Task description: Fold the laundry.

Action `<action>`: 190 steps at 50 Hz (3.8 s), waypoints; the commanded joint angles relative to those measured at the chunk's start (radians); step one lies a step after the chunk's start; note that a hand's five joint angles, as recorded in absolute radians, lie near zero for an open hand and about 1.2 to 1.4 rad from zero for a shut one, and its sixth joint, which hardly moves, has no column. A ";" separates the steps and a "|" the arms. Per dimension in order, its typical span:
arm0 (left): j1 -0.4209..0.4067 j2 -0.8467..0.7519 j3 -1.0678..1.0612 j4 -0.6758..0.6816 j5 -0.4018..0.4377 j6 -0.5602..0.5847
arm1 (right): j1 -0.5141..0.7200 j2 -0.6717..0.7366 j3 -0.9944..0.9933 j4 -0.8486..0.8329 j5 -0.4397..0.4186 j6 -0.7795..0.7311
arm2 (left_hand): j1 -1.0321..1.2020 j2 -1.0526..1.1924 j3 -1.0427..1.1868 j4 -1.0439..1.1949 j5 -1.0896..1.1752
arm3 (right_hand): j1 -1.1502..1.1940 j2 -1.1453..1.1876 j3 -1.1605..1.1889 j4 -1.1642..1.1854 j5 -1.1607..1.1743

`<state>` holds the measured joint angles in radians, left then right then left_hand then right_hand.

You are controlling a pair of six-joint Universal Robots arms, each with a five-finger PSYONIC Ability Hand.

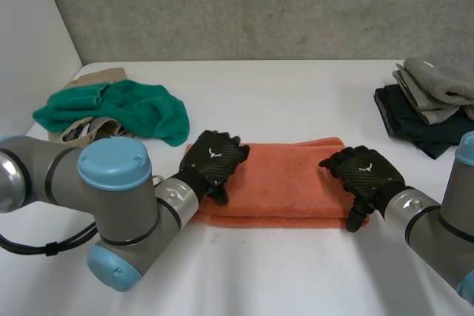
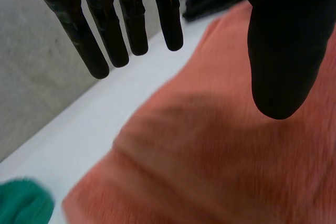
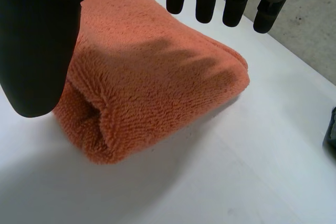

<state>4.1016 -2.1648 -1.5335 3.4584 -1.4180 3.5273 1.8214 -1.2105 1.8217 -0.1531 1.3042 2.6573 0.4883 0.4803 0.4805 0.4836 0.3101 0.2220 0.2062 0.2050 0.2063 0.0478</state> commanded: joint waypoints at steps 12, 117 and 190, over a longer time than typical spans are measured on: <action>0.020 -0.035 -0.019 -0.031 -0.073 0.101 | 0.007 0.002 0.013 -0.025 0.001 0.012 | 0.238 0.246 0.246 0.243 0.242 | -0.047 -0.032 -0.030 -0.032 -0.048; 0.062 0.439 -0.312 -0.047 -0.191 0.071 | 0.423 0.060 -0.228 -0.129 0.024 -0.427 | 0.098 0.106 0.106 0.103 0.102 | 1.174 1.190 1.191 1.190 1.174; -0.047 0.203 0.128 -0.209 -0.184 -0.061 | 0.371 0.042 -0.213 -0.008 0.162 0.115 | -0.231 -0.223 -0.223 -0.226 -0.227 | -0.047 -0.032 -0.030 -0.032 -0.048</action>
<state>4.0029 -2.0557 -1.4312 3.2392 -1.7743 3.4732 2.1276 -1.0697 1.4636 -0.0312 1.4566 2.8263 0.4280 0.2954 0.2968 0.2933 0.1058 0.1969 0.1815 0.2048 0.2060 0.0478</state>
